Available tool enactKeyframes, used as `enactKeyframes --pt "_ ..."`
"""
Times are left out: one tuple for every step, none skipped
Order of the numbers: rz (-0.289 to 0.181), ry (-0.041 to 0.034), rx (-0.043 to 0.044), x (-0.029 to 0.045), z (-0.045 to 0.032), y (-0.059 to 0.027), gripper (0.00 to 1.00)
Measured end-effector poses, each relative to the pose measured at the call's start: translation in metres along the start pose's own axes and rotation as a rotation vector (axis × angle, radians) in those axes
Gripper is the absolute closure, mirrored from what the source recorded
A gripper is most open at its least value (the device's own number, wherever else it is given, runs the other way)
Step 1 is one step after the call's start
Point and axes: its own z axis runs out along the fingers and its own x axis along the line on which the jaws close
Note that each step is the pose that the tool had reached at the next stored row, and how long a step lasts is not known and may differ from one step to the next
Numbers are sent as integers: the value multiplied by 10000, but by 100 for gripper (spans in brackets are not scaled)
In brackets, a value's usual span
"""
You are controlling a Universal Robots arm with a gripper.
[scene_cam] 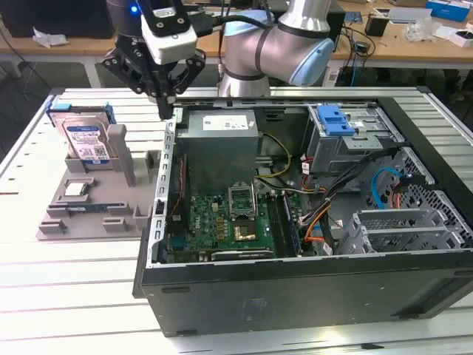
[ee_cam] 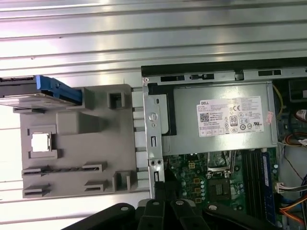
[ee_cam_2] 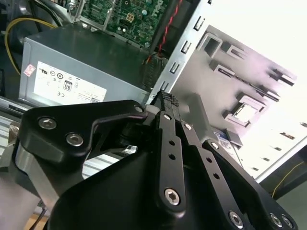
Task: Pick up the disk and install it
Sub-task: 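Reach for the disk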
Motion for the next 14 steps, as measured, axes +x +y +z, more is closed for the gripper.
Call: enactKeyframes --pt "0 0 0 37 -1 -3 89" --pt "1 0 0 71 -2 -5 89" --pt "1 0 0 89 -2 -6 89" --pt "1 0 0 106 -3 -8 89" --pt "1 0 -1 131 -3 -10 89" --pt "0 0 0 146 -4 -11 89" --pt "0 0 0 178 -5 -13 89" --pt "0 0 0 215 -6 -16 89" --pt "1 0 0 244 -7 -18 89" --pt "1 0 0 273 -7 -20 89" --pt "1 0 0 313 -8 -20 89" --pt "0 0 0 353 -9 -19 89" --pt "0 0 0 380 -10 -19 89" --pt "0 0 0 399 -10 -20 89"
